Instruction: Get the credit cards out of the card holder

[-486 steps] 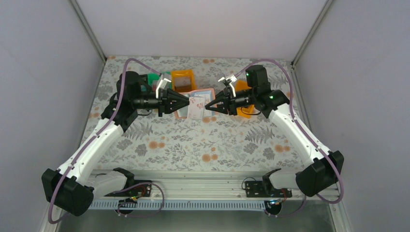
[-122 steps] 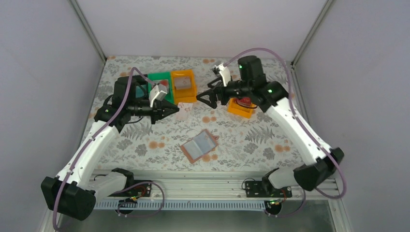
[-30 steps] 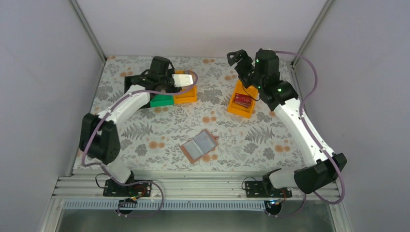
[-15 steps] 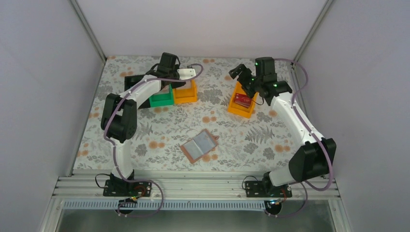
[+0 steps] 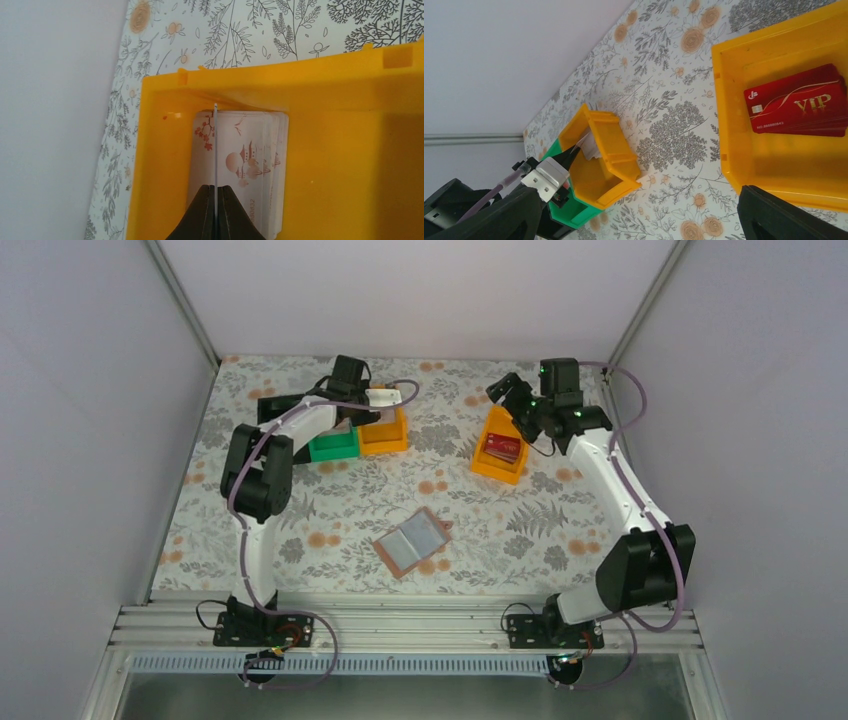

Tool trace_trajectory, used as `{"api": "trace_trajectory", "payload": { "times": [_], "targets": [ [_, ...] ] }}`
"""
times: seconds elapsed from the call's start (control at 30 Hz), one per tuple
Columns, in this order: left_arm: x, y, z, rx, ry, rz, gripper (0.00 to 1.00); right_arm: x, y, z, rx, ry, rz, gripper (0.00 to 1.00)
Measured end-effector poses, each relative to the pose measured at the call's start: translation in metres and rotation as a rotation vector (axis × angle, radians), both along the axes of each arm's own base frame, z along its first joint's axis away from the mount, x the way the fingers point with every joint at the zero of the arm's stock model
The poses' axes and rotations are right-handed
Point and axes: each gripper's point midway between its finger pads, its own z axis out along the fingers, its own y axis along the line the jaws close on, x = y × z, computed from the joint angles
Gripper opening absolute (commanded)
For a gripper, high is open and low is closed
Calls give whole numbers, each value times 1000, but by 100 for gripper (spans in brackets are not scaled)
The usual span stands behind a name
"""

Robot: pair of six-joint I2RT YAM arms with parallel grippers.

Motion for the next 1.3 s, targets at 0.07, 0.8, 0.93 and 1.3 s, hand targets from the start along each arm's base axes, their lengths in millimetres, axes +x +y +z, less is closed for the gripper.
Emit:
{"api": "trace_trajectory", "payload": {
  "times": [0.07,0.8,0.93,1.3],
  "targets": [
    [1,0,0,3,-2,-3,3,0,-3,1,-5,-3,-10,99],
    [24,2,-13,107,-45,-13,3,-3,-24,11,6,-25,-58,99],
    [30,3,-15,119,-62,0,7,-3,-26,11,5,-27,-62,99],
    [36,-1,-9,119,-57,-19,57,-5,-31,17,6,-42,-68,99]
  ]
}}
